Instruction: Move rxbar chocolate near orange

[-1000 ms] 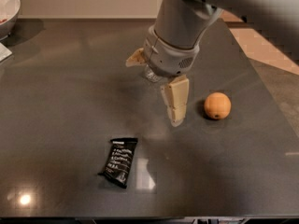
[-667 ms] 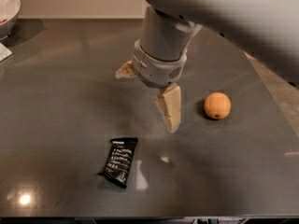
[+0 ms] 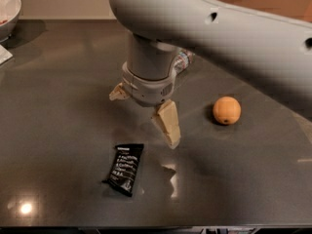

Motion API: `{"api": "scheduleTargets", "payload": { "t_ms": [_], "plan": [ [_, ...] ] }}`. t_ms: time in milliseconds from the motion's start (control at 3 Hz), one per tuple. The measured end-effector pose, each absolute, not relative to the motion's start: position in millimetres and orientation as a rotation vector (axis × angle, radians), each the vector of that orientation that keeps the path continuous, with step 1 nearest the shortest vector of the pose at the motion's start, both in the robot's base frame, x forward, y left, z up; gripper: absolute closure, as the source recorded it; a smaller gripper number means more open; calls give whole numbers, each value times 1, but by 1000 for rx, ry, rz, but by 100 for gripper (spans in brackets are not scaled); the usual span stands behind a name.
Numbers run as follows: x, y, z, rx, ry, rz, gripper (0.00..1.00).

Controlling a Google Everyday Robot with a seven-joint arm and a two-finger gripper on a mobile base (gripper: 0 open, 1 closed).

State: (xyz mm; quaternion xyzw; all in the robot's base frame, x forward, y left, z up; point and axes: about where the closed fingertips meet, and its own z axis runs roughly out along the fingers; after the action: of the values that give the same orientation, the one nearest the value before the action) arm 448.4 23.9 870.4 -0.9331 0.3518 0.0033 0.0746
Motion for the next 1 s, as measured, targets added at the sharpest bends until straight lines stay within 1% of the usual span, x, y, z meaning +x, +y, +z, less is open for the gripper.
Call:
{"api": "scheduleTargets", "payload": {
  "t_ms": [1000],
  "plan": [
    [427, 52, 831, -2853, 963, 159, 0]
  ]
}}
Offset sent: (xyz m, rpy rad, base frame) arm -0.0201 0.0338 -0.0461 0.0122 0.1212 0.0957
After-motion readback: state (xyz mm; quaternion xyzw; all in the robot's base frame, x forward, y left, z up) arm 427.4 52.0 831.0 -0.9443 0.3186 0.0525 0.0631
